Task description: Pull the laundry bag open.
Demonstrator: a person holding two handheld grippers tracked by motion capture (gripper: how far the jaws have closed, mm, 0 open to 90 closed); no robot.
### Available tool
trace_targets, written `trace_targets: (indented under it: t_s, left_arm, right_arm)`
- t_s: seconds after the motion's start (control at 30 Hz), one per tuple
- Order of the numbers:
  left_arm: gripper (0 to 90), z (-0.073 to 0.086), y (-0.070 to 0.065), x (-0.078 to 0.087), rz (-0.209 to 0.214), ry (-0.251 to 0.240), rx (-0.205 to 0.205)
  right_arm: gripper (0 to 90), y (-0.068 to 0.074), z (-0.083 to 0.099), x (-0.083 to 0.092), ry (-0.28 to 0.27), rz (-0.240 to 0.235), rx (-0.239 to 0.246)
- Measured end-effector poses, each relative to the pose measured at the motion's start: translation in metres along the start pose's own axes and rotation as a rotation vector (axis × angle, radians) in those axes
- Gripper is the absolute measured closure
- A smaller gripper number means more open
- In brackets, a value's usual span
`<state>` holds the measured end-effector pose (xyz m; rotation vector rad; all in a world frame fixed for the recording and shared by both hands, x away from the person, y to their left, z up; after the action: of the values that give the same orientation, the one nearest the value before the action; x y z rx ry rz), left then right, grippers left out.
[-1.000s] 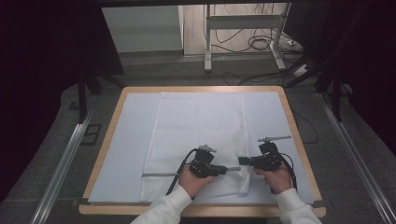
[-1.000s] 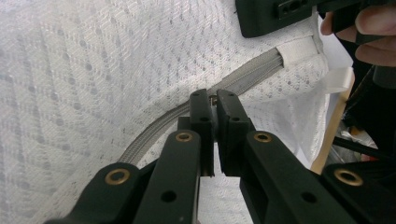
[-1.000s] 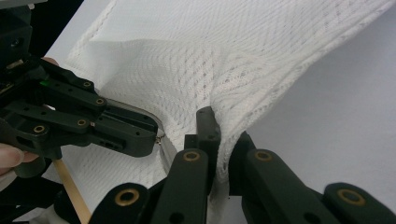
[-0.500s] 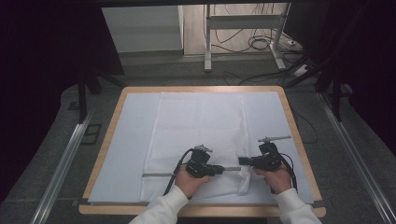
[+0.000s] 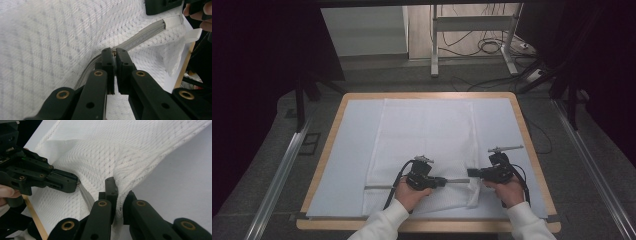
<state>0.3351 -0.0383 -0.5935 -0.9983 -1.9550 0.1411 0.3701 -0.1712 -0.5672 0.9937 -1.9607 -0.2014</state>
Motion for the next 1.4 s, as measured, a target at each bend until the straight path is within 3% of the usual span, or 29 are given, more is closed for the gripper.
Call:
trace_targets:
  t_s: [0.2, 0.7, 1.4]
  left_arm:
    - [86.7, 0.007, 0.007, 0.005, -0.005, 0.001, 0.009]
    - [86.7, 0.010, 0.011, 0.014, -0.008, -0.008, 0.017]
    - [86.7, 0.024, 0.030, 0.030, -0.035, -0.005, 0.041]
  right_arm:
    - [88.1, 0.000, 0.001, -0.002, 0.008, 0.001, 0.001]
    - [88.1, 0.001, 0.002, -0.003, 0.008, 0.001, 0.002]
    - [88.1, -0.002, 0.003, -0.003, 0.013, 0.002, -0.007]
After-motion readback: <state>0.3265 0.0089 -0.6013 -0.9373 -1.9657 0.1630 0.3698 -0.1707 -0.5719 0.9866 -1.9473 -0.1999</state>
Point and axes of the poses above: each handheld gripper's, and its own axes: x roughly backward along the jaws, z roughly out of its underside, y roughly to its left, the point moved 10 cm from there along -x, roughly forward along the jaws, and after that the axes turned 3 degrees about -z, right-handed, at the moved point
